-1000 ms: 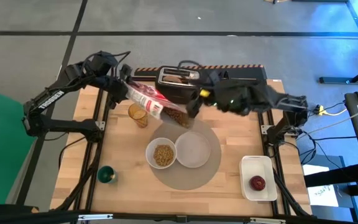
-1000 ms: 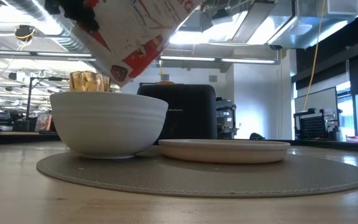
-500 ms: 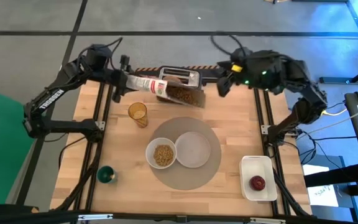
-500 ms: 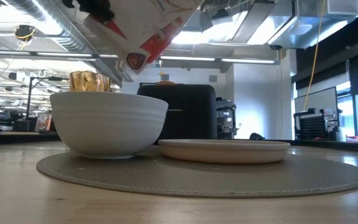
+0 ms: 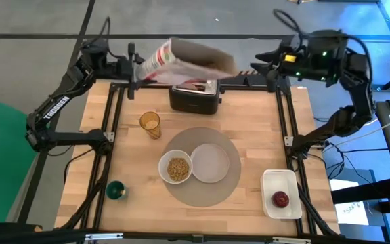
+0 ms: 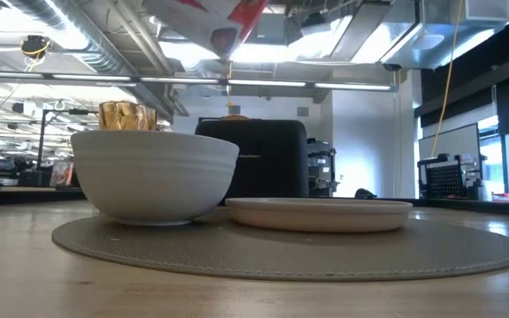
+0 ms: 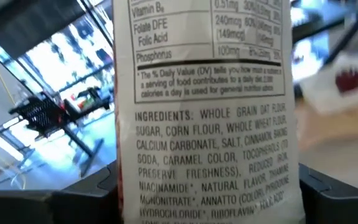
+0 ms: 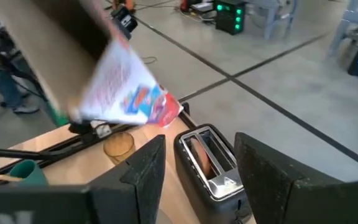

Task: Arrange a breakfast setting
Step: Pour the cereal into the white bowl, then put the bagel on the gray plate

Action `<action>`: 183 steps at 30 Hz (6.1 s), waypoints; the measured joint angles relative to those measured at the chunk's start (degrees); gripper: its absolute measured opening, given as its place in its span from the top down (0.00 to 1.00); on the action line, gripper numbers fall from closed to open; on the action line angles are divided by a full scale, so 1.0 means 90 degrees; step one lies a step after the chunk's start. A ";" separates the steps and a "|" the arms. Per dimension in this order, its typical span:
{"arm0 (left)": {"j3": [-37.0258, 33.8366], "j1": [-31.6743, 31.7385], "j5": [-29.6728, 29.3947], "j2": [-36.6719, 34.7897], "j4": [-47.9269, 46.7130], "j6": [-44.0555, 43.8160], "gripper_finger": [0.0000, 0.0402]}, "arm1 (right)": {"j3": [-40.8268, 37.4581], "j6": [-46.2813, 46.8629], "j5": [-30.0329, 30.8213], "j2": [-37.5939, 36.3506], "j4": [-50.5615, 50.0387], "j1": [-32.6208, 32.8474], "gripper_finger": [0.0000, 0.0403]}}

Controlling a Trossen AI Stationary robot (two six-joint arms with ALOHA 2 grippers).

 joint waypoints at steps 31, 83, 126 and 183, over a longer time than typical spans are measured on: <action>0.0000 -0.0177 0.0099 0.0000 0.2927 -0.2442 0.43 | -0.2868 -0.0470 -0.3855 0.0008 0.4762 -0.1280 0.22; 0.0000 -0.1215 -0.0280 0.1020 0.3074 -0.3805 0.43 | -0.2861 -0.0385 -0.4512 0.0365 0.5794 -0.1103 0.58; 0.0007 -0.2541 -0.3189 0.1331 0.1178 -0.4703 0.21 | -1.1056 0.0606 0.0836 -0.5521 0.5421 -0.1800 0.83; 0.0000 -0.1429 -0.3502 0.3156 0.0515 -0.2246 0.39 | -0.9121 -0.1029 0.1611 -0.6198 0.4816 -0.1805 0.39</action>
